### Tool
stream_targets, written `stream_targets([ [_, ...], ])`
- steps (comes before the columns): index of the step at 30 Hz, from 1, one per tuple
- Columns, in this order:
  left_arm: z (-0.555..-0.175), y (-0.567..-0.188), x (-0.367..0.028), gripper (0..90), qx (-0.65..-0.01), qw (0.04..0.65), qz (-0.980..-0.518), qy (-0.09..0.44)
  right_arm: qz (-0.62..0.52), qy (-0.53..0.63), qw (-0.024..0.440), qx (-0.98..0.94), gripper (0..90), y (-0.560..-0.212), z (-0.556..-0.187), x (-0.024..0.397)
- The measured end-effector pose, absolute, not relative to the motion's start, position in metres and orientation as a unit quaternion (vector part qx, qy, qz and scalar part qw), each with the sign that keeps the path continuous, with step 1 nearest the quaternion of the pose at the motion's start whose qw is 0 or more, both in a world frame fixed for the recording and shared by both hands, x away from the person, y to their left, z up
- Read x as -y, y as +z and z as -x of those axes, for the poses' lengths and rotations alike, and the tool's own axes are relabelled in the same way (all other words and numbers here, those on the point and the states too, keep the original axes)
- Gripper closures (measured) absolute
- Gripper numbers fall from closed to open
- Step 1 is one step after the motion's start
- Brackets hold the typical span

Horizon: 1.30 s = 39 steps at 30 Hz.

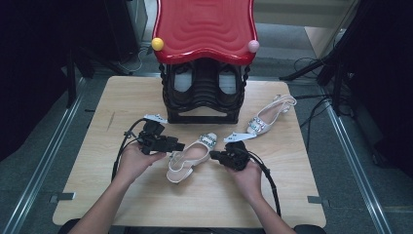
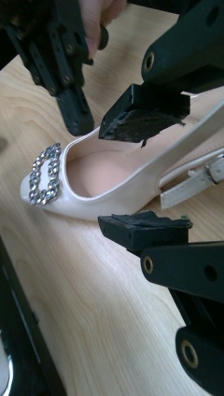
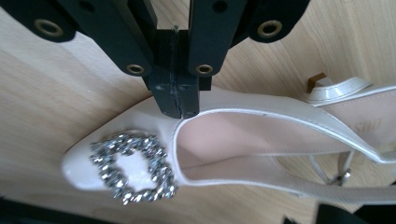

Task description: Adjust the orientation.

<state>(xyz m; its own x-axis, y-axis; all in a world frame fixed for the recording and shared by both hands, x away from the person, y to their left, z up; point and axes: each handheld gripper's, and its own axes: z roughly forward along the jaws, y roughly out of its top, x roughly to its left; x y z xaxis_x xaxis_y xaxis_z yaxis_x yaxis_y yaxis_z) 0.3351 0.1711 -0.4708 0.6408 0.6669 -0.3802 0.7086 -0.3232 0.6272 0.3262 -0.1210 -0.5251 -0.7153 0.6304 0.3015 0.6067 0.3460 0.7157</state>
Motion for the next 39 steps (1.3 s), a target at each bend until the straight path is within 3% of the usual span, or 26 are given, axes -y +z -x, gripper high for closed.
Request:
stream_targets([
  [13, -0.328, -0.475, -0.193, 47.5, -0.449, 0.381, -0.808, -0.002, -0.375, 0.420, 0.010, -0.826, 90.0, -0.526, -0.336, 0.113],
  [39, -0.309, -0.483, -0.222, 46.6, -0.486, 0.390, -0.782, -0.006, -0.372, 0.407, 0.010, -0.834, 90.0, -0.524, -0.363, 0.092],
])
